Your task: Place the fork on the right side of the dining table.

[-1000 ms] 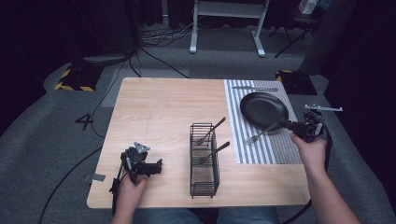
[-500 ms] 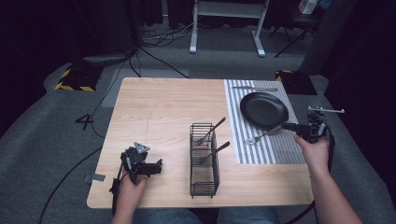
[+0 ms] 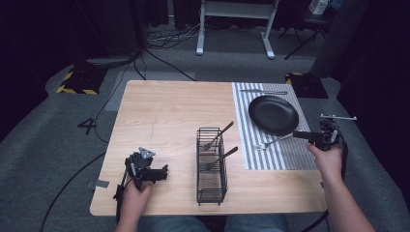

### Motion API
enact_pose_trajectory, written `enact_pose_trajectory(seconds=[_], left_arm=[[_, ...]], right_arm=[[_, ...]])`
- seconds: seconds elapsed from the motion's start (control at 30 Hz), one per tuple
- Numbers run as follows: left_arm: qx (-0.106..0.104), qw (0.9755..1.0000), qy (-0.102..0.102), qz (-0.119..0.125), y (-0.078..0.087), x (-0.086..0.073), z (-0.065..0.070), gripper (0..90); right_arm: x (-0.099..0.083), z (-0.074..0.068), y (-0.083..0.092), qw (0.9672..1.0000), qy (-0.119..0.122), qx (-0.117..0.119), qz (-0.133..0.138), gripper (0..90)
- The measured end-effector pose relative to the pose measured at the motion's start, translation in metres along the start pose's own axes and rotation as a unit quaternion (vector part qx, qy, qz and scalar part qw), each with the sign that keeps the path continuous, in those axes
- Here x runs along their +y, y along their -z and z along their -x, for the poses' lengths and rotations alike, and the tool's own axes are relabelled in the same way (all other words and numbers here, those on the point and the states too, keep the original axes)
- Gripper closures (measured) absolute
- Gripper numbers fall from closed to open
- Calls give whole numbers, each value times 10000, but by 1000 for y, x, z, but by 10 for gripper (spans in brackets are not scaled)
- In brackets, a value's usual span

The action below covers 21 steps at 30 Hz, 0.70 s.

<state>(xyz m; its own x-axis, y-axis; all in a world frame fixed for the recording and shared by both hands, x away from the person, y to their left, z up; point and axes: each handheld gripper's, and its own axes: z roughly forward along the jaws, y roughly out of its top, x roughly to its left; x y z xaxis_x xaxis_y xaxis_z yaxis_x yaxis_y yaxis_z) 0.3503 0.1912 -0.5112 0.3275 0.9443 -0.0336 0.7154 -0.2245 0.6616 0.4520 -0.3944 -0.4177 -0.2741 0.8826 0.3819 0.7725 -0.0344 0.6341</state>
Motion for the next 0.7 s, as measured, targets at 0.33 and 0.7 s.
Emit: enact_pose_trajectory(seconds=[0.33,0.7], left_arm=[[0,10000,1,1,0,0,0,2],[0,10000,1,2,0,0,0,2]], right_arm=[[-6,13,-5,9998,-174,-11,-115,630],[-16,28,-10,9990,-374,-29,-253,618]])
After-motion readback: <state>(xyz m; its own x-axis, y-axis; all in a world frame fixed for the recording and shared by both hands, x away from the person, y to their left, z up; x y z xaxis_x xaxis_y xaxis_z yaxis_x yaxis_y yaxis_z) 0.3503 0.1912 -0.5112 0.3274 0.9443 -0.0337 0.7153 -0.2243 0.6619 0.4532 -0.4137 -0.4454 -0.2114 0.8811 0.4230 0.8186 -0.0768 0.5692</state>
